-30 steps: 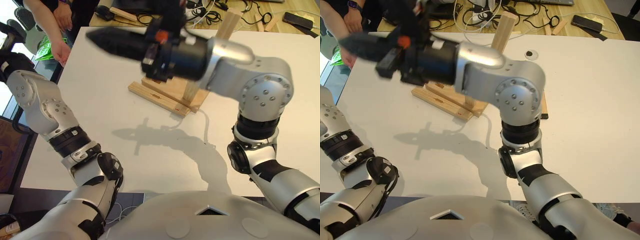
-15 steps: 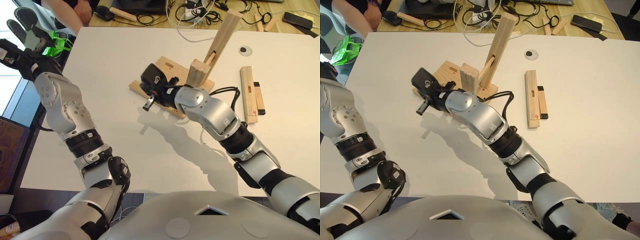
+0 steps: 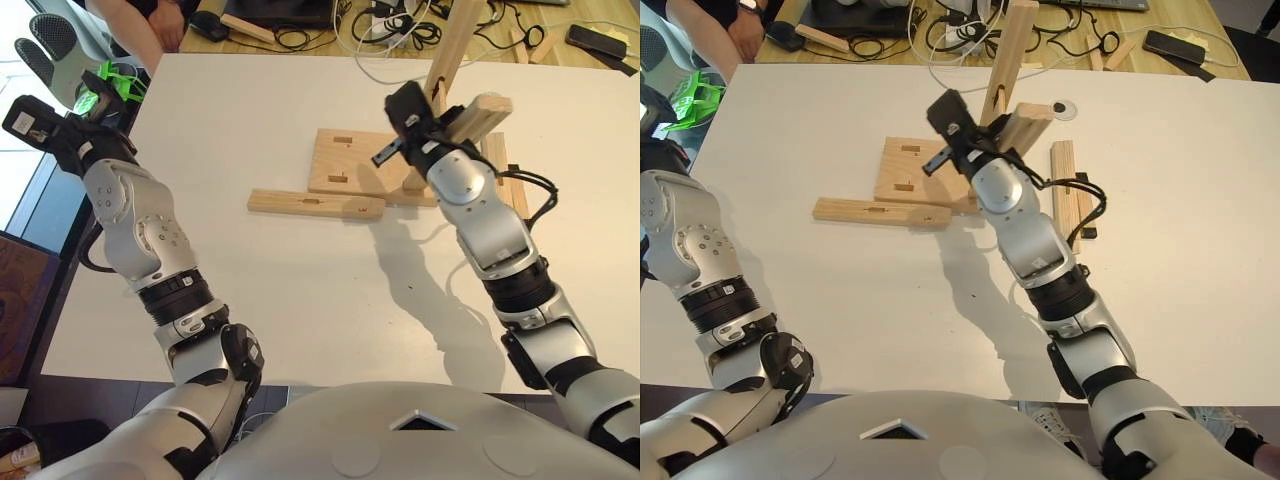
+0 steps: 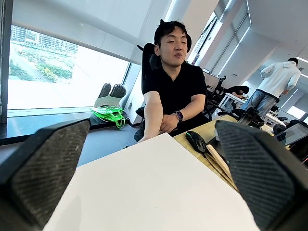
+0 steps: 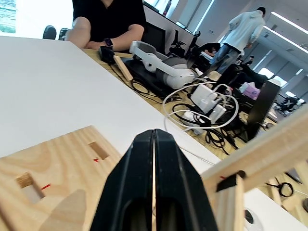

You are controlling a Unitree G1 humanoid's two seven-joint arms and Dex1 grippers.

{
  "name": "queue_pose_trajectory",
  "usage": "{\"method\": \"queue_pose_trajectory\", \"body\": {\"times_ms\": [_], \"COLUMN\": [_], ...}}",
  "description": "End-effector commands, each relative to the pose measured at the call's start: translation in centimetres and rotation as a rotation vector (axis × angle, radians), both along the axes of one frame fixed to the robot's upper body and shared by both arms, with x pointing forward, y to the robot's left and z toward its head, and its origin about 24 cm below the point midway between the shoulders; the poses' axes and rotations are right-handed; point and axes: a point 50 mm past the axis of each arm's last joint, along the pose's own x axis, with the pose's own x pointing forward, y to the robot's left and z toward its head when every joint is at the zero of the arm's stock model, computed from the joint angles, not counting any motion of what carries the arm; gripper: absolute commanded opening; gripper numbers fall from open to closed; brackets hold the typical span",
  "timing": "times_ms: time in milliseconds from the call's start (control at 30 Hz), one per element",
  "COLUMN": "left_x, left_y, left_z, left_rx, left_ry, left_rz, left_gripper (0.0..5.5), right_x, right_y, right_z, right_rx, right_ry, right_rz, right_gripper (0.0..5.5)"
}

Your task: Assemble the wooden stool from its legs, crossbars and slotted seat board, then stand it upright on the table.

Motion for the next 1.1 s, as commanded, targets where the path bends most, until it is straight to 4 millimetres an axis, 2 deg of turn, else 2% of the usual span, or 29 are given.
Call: {"method": "queue_pose_trajectory", "body": {"times_ms": [33, 300, 533, 600, 767, 867, 967, 1100], "left_x": [0.0, -0.5, -0.3, -0.3, 0.0, 0.4, 0.5, 0.5], "left_y": [-0.6, -1.2, -1.3, -1.2, -1.8, -2.2, -2.2, -2.1], "left_z": [-0.7, -1.5, -1.5, -1.6, -1.8, -1.7, -1.7, -1.7], "left_rx": [-0.022, -0.028, -0.022, -0.021, -0.024, -0.024, -0.020, -0.016], "left_ry": [0.025, 0.050, 0.058, 0.060, 0.065, 0.062, 0.062, 0.063], "left_rz": [-0.010, -0.018, -0.036, -0.038, -0.056, -0.077, -0.083, -0.083], "left_gripper": [4.80, 4.80, 4.80, 4.80, 4.80, 4.80, 4.80, 4.80], "right_x": [1.0, 2.2, 3.7, 4.3, 7.9, 9.4, 9.8, 9.0], "right_y": [-3.7, -7.6, -13.0, -13.7, -11.5, -10.5, -9.5, -8.2], "right_z": [0.4, 1.8, 1.1, 1.0, 1.9, 1.4, -0.1, -2.1], "right_rx": [-0.044, -0.038, 0.001, 0.050, 0.305, 0.395, 0.446, 0.448], "right_ry": [-0.050, -0.155, -0.087, -0.057, 0.082, 0.225, 0.412, 0.598], "right_rz": [-0.151, -0.340, -0.602, -0.649, -0.625, -0.571, -0.435, -0.243], "right_gripper": [0.04, 0.04, 0.04, 0.04, 0.04, 0.04, 0.04, 0.04]}}
